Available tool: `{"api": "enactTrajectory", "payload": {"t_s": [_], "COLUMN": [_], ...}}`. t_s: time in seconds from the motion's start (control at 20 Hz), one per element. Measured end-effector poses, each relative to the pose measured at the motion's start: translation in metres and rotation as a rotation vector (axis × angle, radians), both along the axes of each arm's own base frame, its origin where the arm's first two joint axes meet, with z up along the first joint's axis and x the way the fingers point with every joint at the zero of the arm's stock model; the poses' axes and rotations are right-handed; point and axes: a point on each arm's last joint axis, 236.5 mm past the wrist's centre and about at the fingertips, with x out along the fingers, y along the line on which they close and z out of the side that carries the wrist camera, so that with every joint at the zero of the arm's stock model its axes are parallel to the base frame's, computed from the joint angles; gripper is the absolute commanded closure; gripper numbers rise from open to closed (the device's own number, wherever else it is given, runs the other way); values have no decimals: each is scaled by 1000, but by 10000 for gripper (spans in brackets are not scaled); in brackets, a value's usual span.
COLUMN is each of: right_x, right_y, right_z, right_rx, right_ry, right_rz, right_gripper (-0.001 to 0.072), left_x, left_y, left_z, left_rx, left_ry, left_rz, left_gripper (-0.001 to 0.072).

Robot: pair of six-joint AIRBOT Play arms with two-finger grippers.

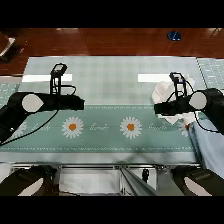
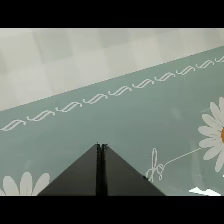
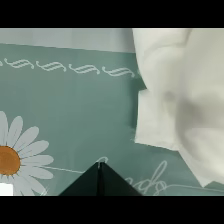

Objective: Fold the shirts.

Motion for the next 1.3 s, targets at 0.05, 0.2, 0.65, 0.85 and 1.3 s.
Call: {"api": "enactTrajectory", "payload": {"t_s": [0.05, 0.2, 0.65, 0.85, 1.3], "right_x": [0, 0, 0, 0, 87], "right_y": [0, 0, 0, 0, -25], "right_z": [0, 0, 0, 0, 85], "right_rx": [0, 0, 0, 1, -55], "right_ry": [0, 0, 0, -2, -381], "right_rz": [0, 0, 0, 0, -50], "right_gripper": [689, 689, 689, 689, 300], "left_x": [0, 0, 0, 8, 42], "left_y": [0, 0, 0, 0, 10], "left_z": [0, 0, 0, 4, 36], "left_rx": [0, 0, 0, -9, -47], "left_ry": [0, 0, 0, -34, -161], "left_rz": [0, 0, 0, 13, 89], "left_gripper": [686, 686, 686, 684, 197]}}
